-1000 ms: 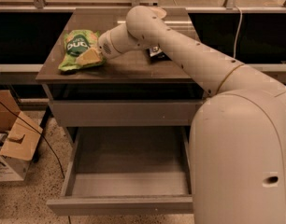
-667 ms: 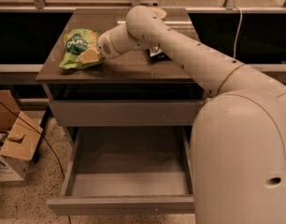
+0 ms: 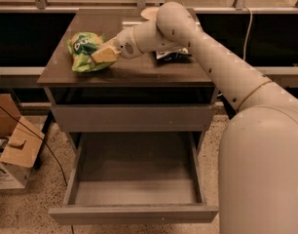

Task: Place green rice chip bag into middle drawer

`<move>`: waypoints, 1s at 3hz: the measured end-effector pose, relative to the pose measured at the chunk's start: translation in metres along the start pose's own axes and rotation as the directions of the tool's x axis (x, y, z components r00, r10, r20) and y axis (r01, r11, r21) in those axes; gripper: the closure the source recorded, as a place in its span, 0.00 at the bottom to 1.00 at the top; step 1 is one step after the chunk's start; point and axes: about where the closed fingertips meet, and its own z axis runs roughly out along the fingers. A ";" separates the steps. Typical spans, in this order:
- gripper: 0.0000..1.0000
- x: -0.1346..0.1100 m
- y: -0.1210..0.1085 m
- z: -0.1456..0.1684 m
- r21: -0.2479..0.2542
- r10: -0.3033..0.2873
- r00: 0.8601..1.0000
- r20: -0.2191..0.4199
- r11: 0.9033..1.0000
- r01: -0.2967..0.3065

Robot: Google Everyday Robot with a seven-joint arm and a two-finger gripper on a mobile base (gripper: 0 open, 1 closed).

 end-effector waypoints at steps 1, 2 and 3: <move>1.00 -0.011 0.034 -0.050 -0.058 -0.105 0.992 0.067 0.992 0.109; 1.00 0.002 0.072 -0.103 -0.067 -0.140 0.988 0.067 0.987 0.144; 1.00 0.029 0.116 -0.149 -0.062 -0.131 0.990 0.049 0.989 0.134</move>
Offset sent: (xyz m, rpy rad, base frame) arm -0.1545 -0.1406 0.0476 0.0165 -0.1301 0.1376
